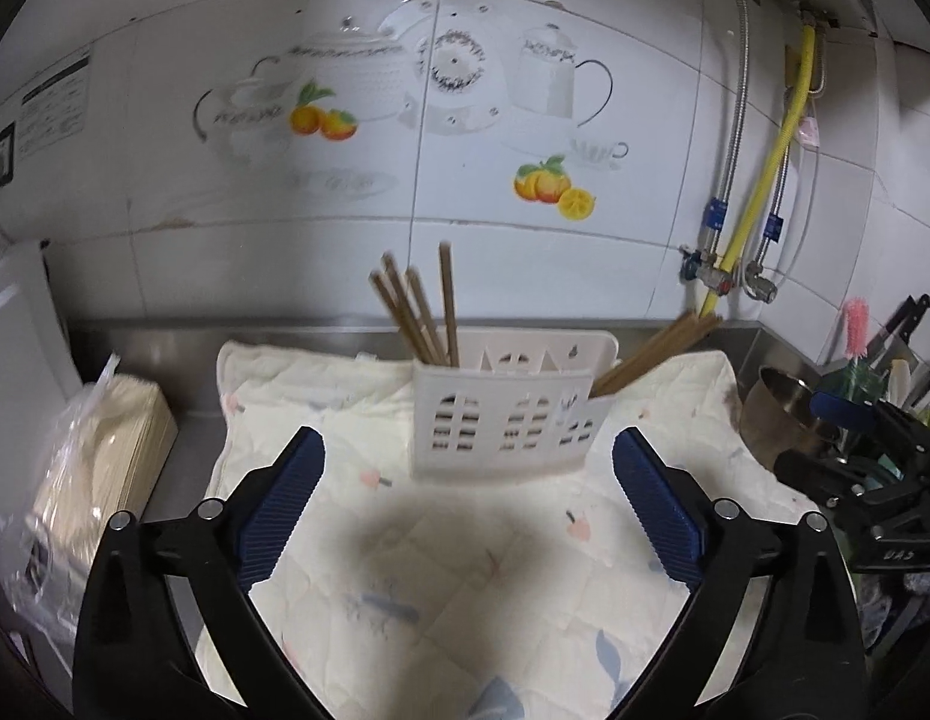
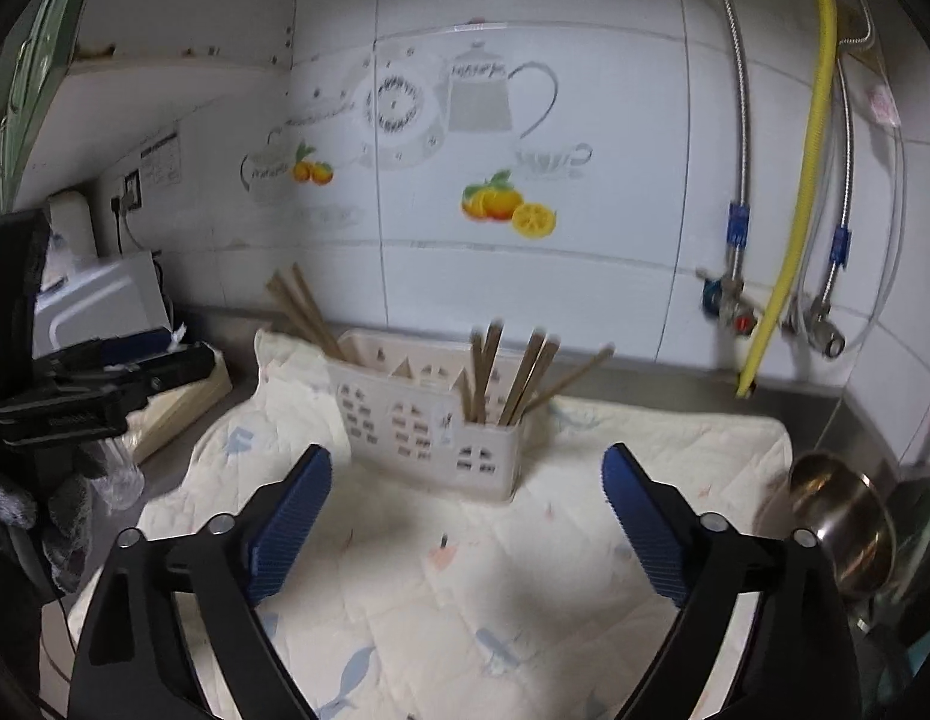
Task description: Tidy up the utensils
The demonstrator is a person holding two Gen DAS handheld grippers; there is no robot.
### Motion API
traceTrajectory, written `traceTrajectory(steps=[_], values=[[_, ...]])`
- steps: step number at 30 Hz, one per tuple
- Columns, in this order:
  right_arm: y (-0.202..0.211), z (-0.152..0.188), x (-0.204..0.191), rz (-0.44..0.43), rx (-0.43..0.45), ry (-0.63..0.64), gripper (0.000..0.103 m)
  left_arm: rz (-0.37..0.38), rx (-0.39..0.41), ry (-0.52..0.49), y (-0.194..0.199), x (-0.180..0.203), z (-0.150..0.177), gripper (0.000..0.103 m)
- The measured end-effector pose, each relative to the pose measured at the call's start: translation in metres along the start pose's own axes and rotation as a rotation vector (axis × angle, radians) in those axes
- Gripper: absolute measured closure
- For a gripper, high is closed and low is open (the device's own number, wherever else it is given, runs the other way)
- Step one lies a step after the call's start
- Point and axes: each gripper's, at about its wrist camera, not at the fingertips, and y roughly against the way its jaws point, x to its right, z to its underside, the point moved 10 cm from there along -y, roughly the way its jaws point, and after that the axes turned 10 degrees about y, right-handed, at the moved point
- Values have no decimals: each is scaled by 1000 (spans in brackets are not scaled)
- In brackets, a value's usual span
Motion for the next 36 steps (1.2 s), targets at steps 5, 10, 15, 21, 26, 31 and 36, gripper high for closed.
traceTrajectory(steps=[5,10,15,21,26,31,36], values=[[-5,23,-12,16,-34,-2,10,-27,-1,-8,9,-7,20,5],[-4,42,-17,46,-48,-23,9,-44,-9,7,17,-12,38,5],[-4,62,-21,50,-62,-56,8,-87,-12,-8,23,-17,50,5],[-5,74,-23,54,-80,-62,8,-96,-13,3,27,-22,56,5],[-6,78,-24,49,-88,-69,8,-100,-27,-4,25,-22,62,5],[-9,82,-26,41,-95,-72,8,-105,-38,-9,22,-23,66,5],[-10,82,-24,44,-97,-78,8,-98,-46,-18,20,-21,69,5]])
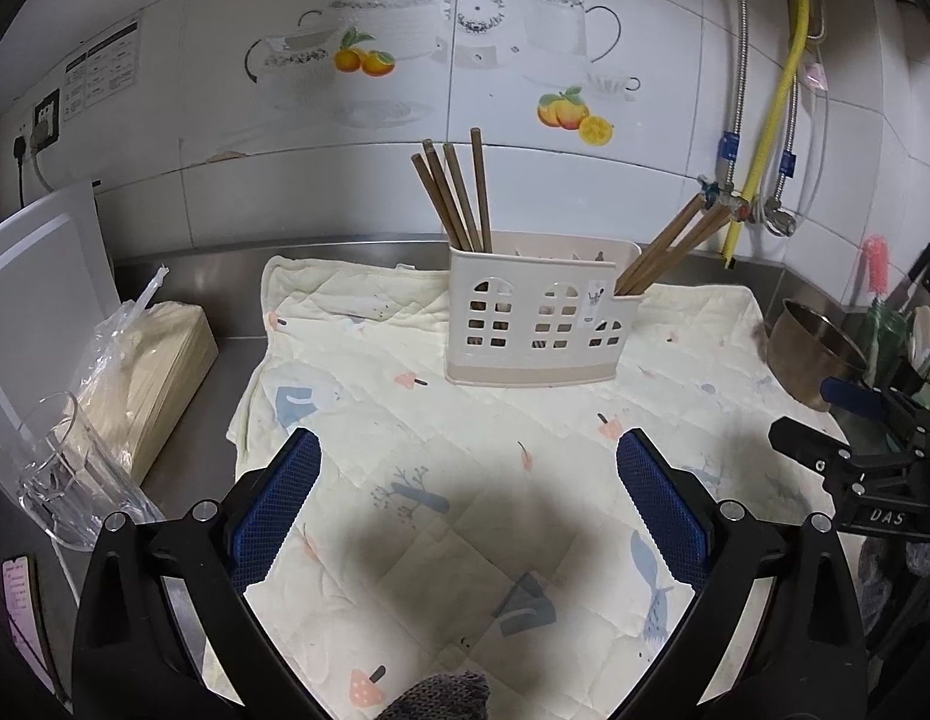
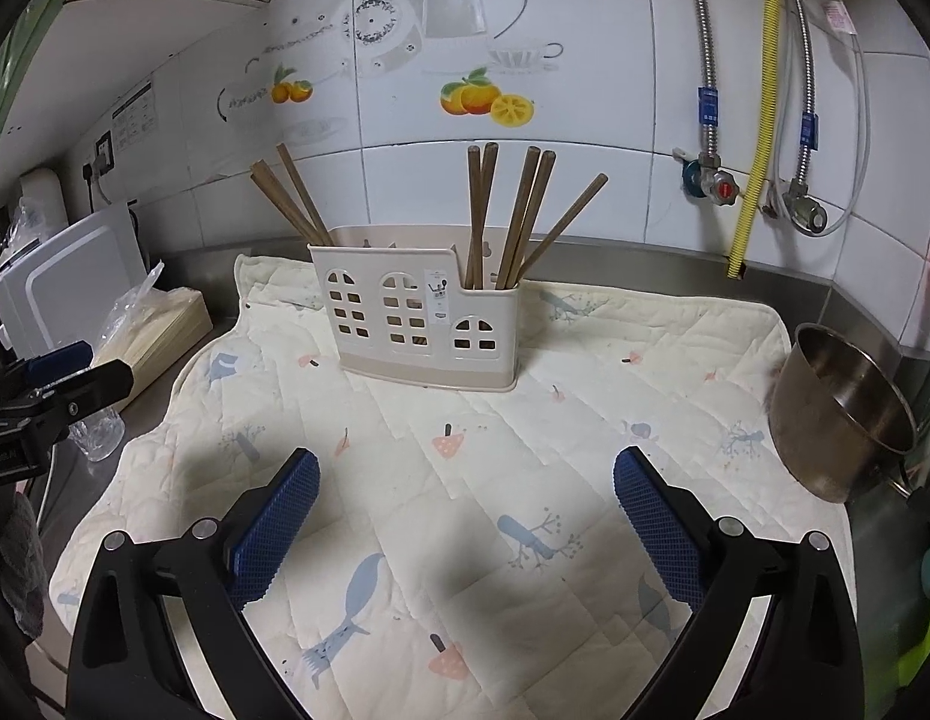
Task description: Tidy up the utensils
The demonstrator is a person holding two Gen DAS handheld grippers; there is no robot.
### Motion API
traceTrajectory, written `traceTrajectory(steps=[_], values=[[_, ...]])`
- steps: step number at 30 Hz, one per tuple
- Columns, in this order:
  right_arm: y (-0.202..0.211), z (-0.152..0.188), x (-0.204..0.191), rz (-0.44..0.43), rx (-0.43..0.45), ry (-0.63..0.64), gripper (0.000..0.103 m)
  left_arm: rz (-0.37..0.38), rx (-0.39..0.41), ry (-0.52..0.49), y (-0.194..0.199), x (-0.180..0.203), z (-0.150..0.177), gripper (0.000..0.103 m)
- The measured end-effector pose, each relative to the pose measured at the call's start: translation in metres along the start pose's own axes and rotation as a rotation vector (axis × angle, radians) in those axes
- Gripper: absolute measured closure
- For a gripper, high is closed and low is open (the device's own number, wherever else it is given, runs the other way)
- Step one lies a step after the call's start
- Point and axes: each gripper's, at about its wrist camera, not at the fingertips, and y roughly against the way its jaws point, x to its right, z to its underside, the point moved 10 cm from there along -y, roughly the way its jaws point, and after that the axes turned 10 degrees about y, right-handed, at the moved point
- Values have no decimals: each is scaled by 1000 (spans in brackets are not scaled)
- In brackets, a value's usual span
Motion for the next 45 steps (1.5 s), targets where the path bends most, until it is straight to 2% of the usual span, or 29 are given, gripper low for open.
traceTrajectory(steps=[45], values=[[-7,3,-2,-6,-18,-1,7,14,-42,17,-10,0,10,5]])
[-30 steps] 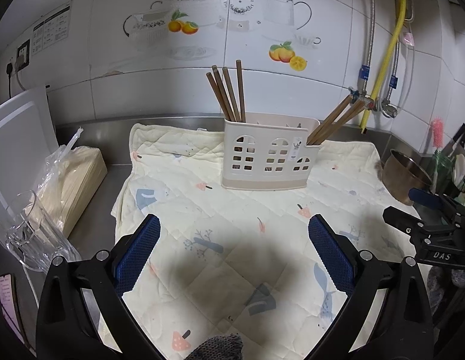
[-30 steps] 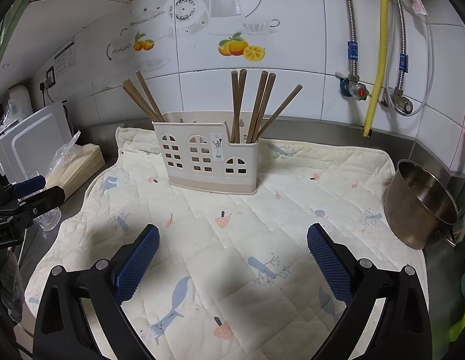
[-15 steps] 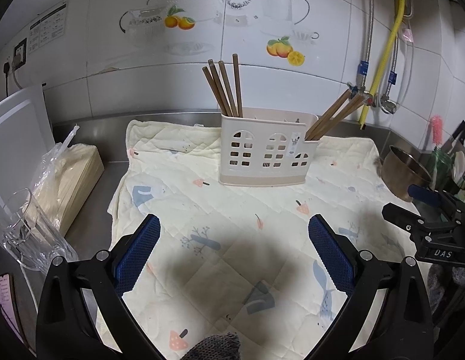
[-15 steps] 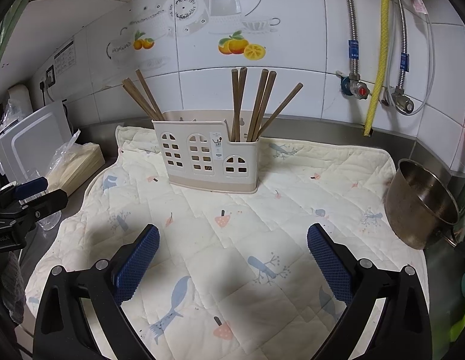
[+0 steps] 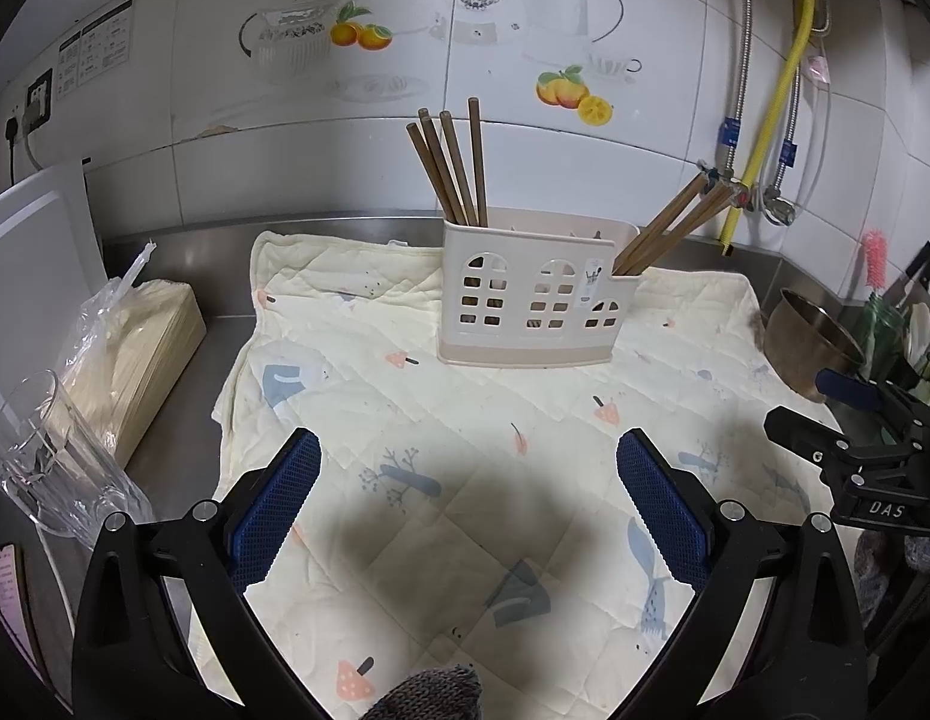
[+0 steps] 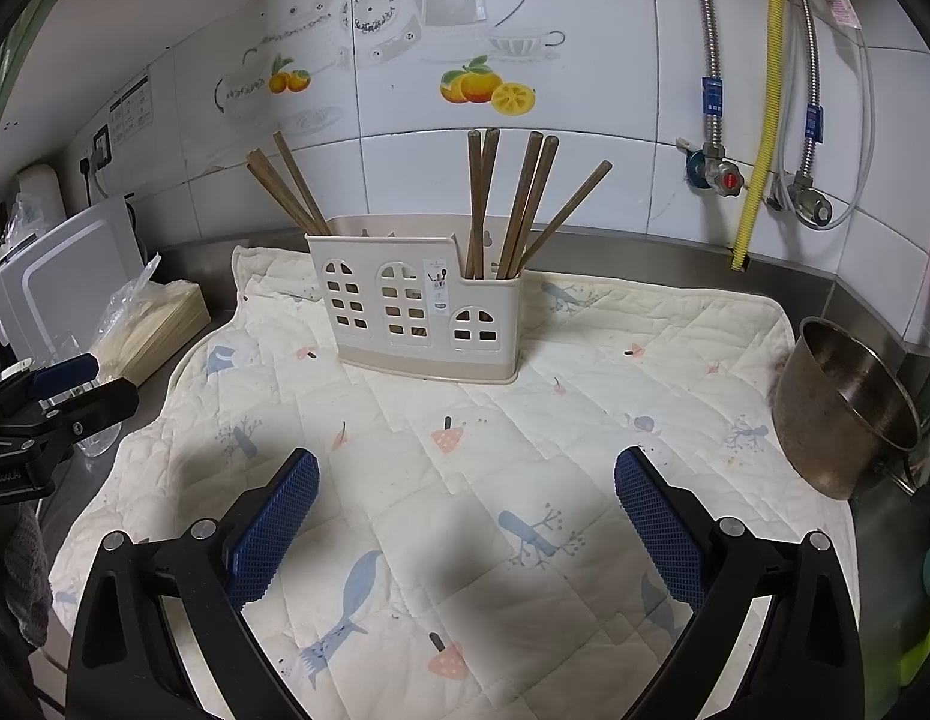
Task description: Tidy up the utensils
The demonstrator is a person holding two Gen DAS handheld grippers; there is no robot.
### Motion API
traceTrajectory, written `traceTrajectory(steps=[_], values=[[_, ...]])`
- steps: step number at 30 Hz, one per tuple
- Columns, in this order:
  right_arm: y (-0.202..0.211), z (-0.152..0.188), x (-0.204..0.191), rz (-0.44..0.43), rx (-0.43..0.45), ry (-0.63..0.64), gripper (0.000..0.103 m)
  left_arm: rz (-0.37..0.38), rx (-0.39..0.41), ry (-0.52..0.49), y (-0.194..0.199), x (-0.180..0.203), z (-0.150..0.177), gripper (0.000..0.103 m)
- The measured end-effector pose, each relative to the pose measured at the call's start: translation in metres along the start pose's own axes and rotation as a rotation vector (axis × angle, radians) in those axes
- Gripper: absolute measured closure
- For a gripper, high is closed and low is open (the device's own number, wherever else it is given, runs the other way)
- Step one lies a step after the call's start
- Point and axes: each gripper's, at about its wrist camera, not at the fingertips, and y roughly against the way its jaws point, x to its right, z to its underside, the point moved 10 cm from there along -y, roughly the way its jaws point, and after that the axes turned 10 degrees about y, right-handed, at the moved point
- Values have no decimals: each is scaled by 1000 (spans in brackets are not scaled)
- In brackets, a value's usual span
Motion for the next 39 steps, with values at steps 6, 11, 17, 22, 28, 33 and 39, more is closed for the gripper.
traceTrajectory(steps=[6,11,17,22,28,33,39], values=[[0,0,1,2,0,0,7,1,-1,-1,-1,0,0,5],[0,0,0,-1,0,0,7,1,-4,0,-2,1,1,5],[-1,1,0,-2,-1,-1,7,1,-6,0,-2,1,3,5],[-1,1,-1,-4,0,0,7,2,-6,0,-2,1,2,5],[-2,2,-2,-5,-2,1,7,3,-7,3,-2,1,3,5],[-2,2,-2,-4,-3,2,7,2,-8,5,-3,0,5,5],[-2,2,-5,-7,-2,6,7,3,-9,6,-3,0,5,5]])
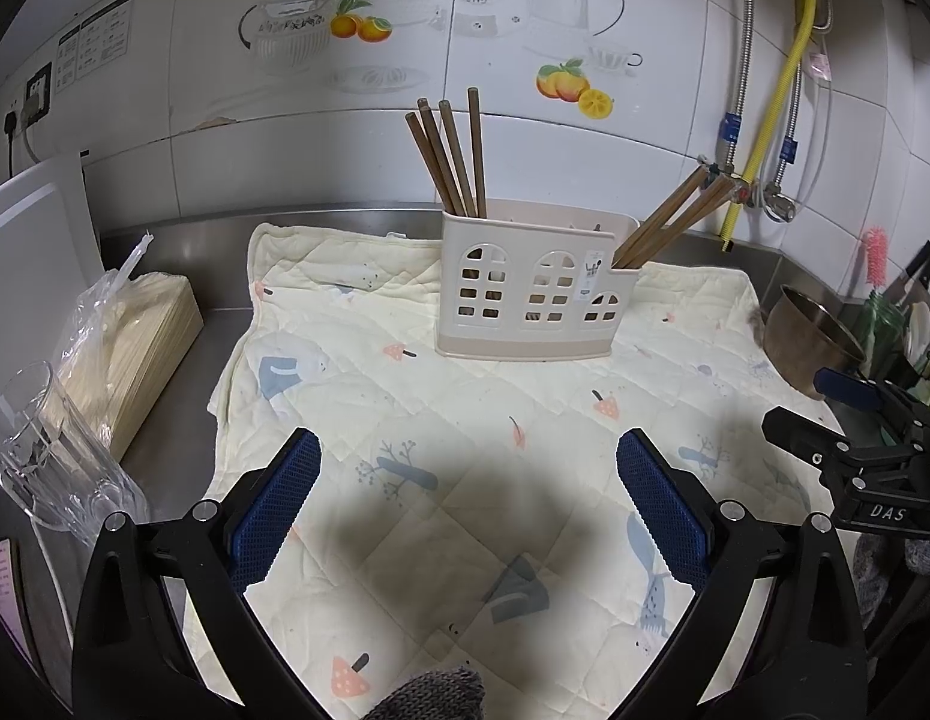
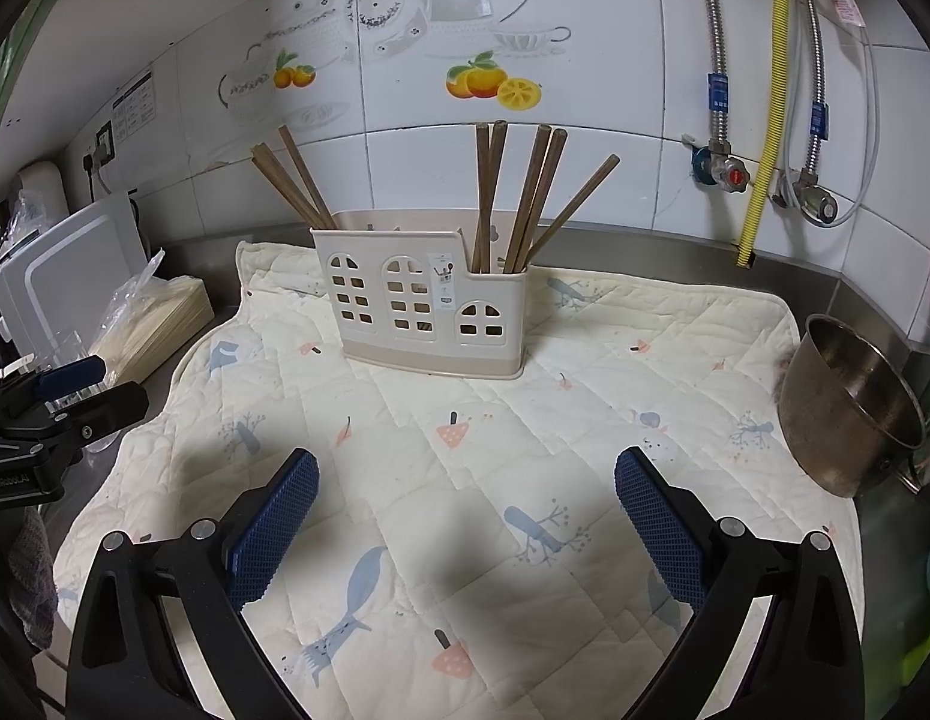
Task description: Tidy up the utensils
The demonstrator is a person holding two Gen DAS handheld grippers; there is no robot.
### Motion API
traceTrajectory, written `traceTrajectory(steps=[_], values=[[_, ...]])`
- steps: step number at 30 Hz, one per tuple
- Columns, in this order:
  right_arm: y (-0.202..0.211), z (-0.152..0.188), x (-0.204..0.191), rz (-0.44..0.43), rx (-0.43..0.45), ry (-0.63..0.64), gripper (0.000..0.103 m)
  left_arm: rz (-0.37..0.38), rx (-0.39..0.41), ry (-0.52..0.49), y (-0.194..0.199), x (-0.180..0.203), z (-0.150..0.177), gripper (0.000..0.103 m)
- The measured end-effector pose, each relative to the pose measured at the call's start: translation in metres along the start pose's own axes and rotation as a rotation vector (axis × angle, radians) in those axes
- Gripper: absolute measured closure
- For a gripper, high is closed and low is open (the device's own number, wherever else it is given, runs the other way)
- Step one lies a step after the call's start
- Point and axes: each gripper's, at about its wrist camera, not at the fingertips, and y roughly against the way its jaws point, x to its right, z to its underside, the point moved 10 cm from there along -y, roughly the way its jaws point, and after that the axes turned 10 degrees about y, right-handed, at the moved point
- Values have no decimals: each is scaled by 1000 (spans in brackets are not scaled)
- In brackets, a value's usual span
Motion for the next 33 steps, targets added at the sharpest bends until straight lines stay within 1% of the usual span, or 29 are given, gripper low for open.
traceTrajectory(steps=[13,19,21,33], values=[[0,1,-3,-6,-3,2,7,-2,-2,3,0,0,2,5],[0,1,-3,-8,-3,1,7,15,1,7,1,2,3,5],[0,1,-3,-8,-3,1,7,10,4,6,1,1,3,5],[1,3,0,-9,-5,-5,7,5,-15,19,-3,0,4,5]])
